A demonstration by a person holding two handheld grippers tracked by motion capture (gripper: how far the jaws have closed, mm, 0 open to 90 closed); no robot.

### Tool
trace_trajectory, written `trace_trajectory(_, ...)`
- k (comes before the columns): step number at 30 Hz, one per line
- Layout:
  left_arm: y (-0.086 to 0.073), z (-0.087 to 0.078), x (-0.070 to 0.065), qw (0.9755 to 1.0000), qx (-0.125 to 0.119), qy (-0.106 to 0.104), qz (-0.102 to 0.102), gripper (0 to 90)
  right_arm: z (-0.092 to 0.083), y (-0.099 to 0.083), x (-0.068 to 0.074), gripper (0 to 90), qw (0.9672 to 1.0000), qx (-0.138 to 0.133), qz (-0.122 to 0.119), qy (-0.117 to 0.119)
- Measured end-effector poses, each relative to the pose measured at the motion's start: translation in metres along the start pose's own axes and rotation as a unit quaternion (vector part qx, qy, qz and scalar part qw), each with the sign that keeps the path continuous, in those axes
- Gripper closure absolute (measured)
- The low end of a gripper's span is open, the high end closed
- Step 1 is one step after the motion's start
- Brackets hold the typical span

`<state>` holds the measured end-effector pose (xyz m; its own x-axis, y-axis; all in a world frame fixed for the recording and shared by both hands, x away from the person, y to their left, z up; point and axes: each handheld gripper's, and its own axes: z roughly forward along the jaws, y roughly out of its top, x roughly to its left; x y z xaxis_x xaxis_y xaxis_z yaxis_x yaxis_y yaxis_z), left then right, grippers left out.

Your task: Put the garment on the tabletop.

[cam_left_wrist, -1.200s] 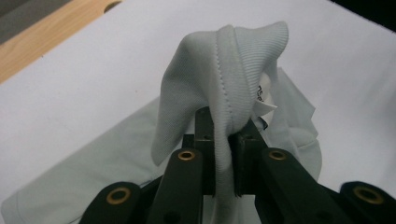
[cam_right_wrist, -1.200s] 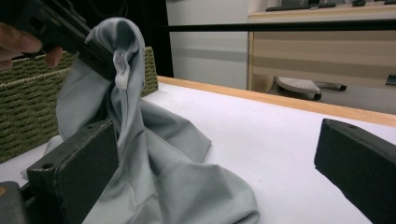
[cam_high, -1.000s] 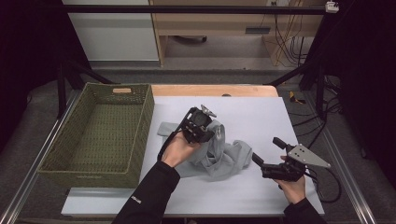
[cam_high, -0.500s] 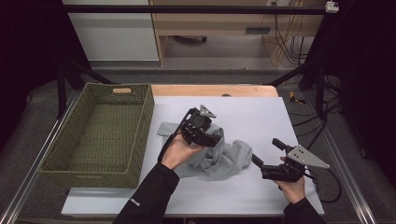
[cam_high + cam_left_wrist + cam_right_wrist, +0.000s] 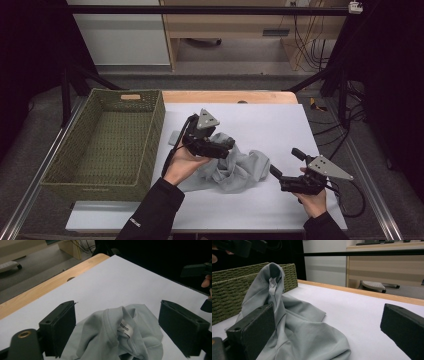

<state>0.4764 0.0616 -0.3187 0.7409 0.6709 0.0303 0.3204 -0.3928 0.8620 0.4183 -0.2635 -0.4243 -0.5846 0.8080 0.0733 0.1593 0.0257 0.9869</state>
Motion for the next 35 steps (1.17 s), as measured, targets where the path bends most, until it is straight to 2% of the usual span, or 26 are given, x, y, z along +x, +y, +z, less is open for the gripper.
trace_trajectory(4,-0.015,-0.01,0.003,0.9996,-0.027,-0.001,-0.006,9.9,0.0,0.0,0.0,0.4,1.0,0.002,0.002,-0.001)
trace_trajectory(10,-0.04,-0.022,0.001,0.9975,-0.069,0.001,-0.014,7.2,0.0,0.0,0.0,0.4,1.0,0.0,0.001,-0.002)
trace_trajectory(11,-0.046,-0.024,0.0,0.9969,-0.077,0.001,-0.017,6.6,0.0,0.0,0.0,0.4,1.0,0.001,0.001,-0.002)
trace_trajectory(12,-0.055,-0.028,-0.001,0.9953,-0.095,0.004,-0.018,6.4,0.0,0.0,0.0,0.4,1.0,0.002,0.003,-0.001)
trace_trajectory(13,-0.055,-0.028,-0.001,0.9953,-0.095,0.004,-0.018,5.9,0.0,0.0,0.0,0.4,1.0,0.002,0.003,0.0)
trace_trajectory(15,-0.067,-0.032,-0.002,0.9921,-0.123,0.007,-0.023,5.8,0.0,0.0,0.0,0.4,1.0,0.001,0.004,0.001)
trace_trajectory(18,-0.08,-0.035,-0.002,0.9892,-0.142,0.006,-0.035,5.6,-0.001,-0.001,0.0,0.4,1.0,0.003,0.004,0.001)
trace_trajectory(20,-0.091,-0.037,0.0,0.9887,-0.144,0.012,-0.037,5.4,0.0,-0.001,-0.001,0.4,1.0,0.003,0.001,0.0)
trace_trajectory(25,-0.107,-0.041,0.002,0.9862,-0.157,0.015,-0.05,5.4,-0.001,-0.001,-0.001,0.4,1.0,0.003,0.0,0.001)
trace_trajectory(28,-0.111,-0.043,0.004,0.9861,-0.158,0.016,-0.049,5.3,0.0,-0.001,0.0,0.4,1.0,0.005,-0.001,0.004)
trace_trajectory(32,-0.115,-0.047,0.006,0.9846,-0.167,0.016,-0.049,5.3,-0.001,-0.001,0.0,0.4,1.0,0.007,0.002,0.003)
trace_trajectory(35,-0.118,-0.048,0.006,0.9851,-0.165,0.017,-0.046,5.3,-0.001,-0.001,0.0,0.4,1.0,0.003,0.003,0.004)
